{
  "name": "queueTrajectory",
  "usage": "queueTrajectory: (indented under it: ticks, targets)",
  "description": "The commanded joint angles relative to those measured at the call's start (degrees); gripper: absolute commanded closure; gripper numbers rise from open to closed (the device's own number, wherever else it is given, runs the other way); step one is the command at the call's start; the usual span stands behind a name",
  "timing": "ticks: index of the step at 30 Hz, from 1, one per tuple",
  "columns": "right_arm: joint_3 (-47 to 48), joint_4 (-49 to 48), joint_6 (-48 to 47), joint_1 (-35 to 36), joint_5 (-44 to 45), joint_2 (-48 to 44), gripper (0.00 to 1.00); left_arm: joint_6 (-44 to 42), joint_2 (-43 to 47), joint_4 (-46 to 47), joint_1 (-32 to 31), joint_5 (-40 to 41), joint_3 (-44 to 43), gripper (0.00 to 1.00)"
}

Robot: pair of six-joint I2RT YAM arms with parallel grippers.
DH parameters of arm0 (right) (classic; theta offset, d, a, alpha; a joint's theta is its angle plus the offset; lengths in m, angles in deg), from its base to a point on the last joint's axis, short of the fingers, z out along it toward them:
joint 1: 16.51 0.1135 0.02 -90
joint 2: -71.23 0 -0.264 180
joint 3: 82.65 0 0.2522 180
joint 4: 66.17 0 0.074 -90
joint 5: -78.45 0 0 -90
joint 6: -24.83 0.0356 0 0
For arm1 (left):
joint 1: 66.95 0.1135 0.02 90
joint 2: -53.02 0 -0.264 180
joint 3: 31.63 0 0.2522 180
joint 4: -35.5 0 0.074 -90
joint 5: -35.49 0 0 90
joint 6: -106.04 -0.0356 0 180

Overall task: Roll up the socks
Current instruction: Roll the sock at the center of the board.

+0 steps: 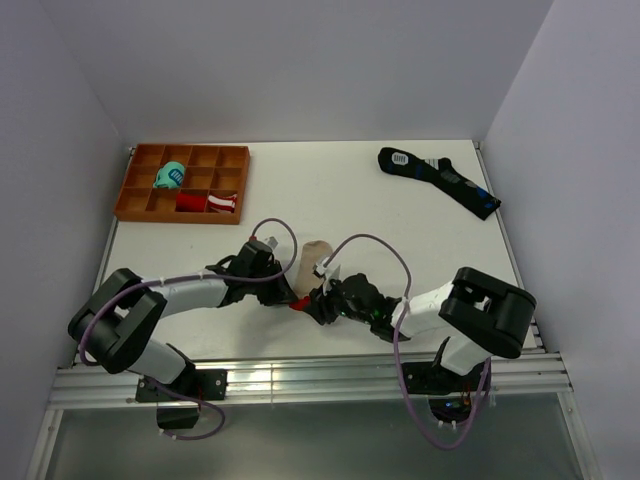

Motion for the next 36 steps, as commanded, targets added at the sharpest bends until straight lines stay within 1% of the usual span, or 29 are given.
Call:
queueTrajectory:
  ticks: [1, 7, 15, 22, 30, 33, 36]
  targets:
    - [2.9, 4.1, -4.1, 1.8, 7.0, -1.0, 0.54, -3.3, -2.0, -7.4, 0.3, 0.6, -0.1, 0.97]
    - [4.3, 6.4, -4.7, 4.3, 9.9, 1.4, 0.54, -4.8, -1.9, -9.8, 1.3, 0.2, -1.6, 0.97]
    - [2.0, 5.0, -2.7, 5.1, 13.1, 1.9, 0.55, -4.8, -1.7, -10.3, 2.4, -0.9, -2.3, 0.97]
    - [1.6, 4.2, -1.6, 6.6, 15.2, 5.0, 0.56, -4.3, -2.1, -10.0, 2.6, -1.7, -2.7, 0.97]
    - [-1.6, 1.4, -0.3, 7.5, 15.1, 3.2, 0.53, -4.1, -3.2, -9.7, 3.1, -2.6, -3.1, 0.97]
    - [-0.7, 3.4, -0.6, 7.5, 13.5, 3.2, 0.53, -4.2, -3.5, -9.5, 3.3, -2.8, -3.0, 0.97]
    - [-1.5, 2.6, -0.1, 7.4, 13.1, 2.9, 0.53, -4.2, -3.7, -9.6, 3.6, -3.3, -2.9, 0.97]
